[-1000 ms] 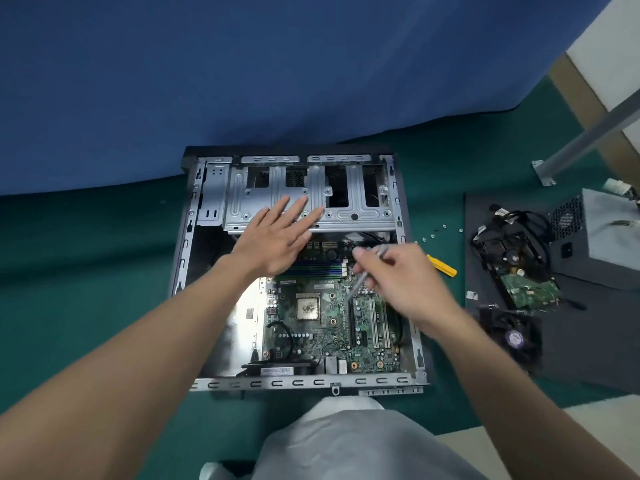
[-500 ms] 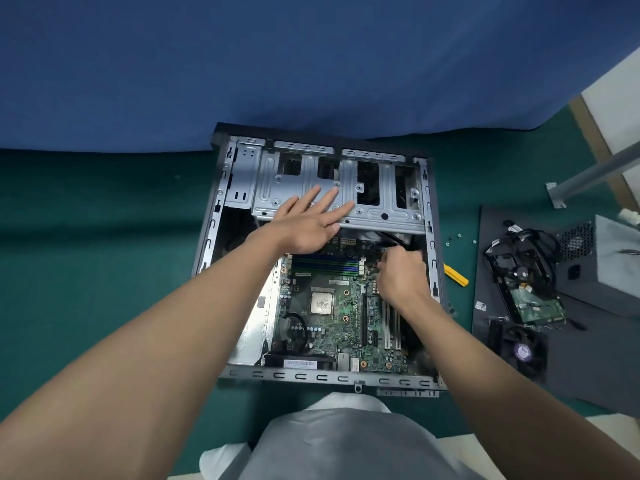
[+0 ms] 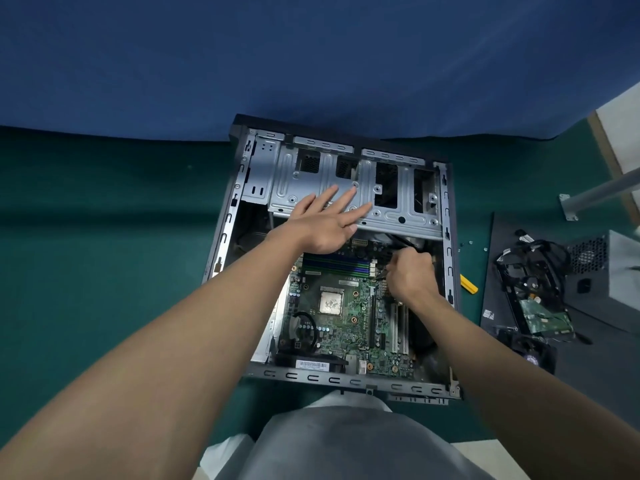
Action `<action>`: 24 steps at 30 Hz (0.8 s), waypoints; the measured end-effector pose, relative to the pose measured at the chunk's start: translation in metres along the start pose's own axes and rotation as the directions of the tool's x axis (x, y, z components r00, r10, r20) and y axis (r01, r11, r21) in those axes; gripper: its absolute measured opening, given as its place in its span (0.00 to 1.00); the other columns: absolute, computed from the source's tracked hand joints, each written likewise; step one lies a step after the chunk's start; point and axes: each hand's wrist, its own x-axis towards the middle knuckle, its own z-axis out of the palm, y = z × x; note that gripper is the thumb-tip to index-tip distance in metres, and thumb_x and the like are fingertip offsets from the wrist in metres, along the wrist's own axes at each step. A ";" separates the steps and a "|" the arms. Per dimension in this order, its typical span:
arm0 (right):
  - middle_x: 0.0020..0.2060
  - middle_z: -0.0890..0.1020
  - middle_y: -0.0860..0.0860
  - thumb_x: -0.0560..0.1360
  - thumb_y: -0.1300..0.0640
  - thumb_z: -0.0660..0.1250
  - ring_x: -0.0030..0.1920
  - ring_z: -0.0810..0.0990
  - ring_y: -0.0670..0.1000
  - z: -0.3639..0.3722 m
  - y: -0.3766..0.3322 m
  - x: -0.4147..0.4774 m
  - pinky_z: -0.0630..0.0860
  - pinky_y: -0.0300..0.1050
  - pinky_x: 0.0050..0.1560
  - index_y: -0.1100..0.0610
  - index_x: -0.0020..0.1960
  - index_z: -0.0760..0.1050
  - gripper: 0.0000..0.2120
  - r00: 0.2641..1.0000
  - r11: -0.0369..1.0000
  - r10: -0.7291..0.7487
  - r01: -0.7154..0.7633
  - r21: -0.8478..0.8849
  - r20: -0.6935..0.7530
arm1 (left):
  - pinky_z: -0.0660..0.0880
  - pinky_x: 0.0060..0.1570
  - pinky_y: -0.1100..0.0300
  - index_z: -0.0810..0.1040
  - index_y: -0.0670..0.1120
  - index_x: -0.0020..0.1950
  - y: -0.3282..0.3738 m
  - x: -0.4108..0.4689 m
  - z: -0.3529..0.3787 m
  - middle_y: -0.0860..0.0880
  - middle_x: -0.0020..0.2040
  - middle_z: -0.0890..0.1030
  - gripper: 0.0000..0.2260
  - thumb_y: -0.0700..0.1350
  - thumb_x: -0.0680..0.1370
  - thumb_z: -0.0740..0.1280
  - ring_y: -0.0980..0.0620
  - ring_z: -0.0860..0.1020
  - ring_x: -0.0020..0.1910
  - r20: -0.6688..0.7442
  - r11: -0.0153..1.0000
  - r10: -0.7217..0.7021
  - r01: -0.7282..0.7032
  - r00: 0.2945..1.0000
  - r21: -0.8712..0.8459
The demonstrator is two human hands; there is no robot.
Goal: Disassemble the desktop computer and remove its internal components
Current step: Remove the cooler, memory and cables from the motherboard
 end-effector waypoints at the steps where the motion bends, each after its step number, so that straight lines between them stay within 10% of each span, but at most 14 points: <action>1: 0.45 0.80 0.62 0.76 0.64 0.64 0.44 0.80 0.60 0.000 0.000 0.001 0.80 0.51 0.47 0.66 0.47 0.78 0.06 1.000 1.000 -0.005 0.006 -0.004 0.010 | 0.32 0.70 0.55 0.44 0.69 0.76 0.000 0.000 0.000 0.64 0.76 0.37 0.21 0.55 0.84 0.45 0.59 0.33 0.75 0.000 1.000 -0.002 0.002 1.000 0.001; 9: 0.41 0.76 0.57 0.79 0.59 0.59 0.40 0.75 0.58 -0.002 -0.003 0.005 0.71 0.45 0.42 0.58 0.34 0.68 0.14 0.978 0.980 -0.060 0.096 -0.173 0.200 | 0.32 0.71 0.54 0.46 0.69 0.75 -0.001 0.001 0.003 0.65 0.76 0.38 0.20 0.55 0.84 0.46 0.59 0.34 0.75 -0.020 1.000 -0.007 0.006 1.000 -0.013; 17: 0.51 0.78 0.60 0.78 0.61 0.58 0.50 0.77 0.59 -0.009 -0.010 0.017 0.72 0.48 0.47 0.63 0.54 0.72 0.08 0.941 0.901 -0.146 0.254 -0.353 0.306 | 0.32 0.71 0.54 0.46 0.69 0.75 -0.001 0.000 0.003 0.64 0.77 0.39 0.21 0.55 0.85 0.46 0.59 0.35 0.75 -0.040 1.000 0.004 -0.005 0.999 -0.023; 24: 0.32 0.68 0.54 0.72 0.65 0.61 0.31 0.67 0.52 -0.023 -0.008 0.014 0.65 0.46 0.34 0.58 0.32 0.61 0.13 0.870 0.794 -0.265 0.441 -0.417 0.415 | 0.33 0.71 0.55 0.47 0.69 0.76 0.001 -0.002 0.002 0.64 0.77 0.39 0.20 0.54 0.85 0.46 0.60 0.35 0.75 -0.038 1.000 -0.001 0.000 0.999 -0.029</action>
